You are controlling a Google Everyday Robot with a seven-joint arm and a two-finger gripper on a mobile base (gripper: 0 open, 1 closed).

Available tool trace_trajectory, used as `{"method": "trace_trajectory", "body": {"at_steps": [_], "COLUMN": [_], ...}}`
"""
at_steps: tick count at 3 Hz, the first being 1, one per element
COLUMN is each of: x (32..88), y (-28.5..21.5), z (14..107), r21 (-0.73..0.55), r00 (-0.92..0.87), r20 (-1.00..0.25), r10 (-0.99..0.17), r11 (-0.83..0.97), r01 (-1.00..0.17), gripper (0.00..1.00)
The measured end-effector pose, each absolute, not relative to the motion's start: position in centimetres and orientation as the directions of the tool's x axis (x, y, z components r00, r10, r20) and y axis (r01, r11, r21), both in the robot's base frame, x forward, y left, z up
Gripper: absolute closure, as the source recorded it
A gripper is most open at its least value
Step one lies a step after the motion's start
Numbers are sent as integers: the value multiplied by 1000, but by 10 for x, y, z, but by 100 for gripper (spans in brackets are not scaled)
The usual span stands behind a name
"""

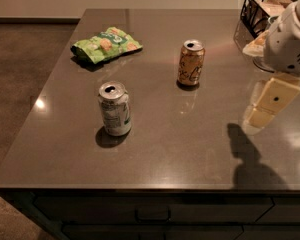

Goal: Move 7up can near orange can

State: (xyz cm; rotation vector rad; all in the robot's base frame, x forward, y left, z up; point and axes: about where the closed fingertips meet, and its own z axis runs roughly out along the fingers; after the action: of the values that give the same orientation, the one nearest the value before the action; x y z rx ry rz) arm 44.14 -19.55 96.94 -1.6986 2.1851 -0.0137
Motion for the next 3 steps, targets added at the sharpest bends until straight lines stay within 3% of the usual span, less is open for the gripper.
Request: {"method": "trace_trajectory", "body": {"at_steps": [3], "x": [444], "y": [-73], "z": [932], "r21": [-97], "r00": [-98], "r20": [-580], "r10": [-809], "r11": [188], "r01": [-977], "gripper": [0]}}
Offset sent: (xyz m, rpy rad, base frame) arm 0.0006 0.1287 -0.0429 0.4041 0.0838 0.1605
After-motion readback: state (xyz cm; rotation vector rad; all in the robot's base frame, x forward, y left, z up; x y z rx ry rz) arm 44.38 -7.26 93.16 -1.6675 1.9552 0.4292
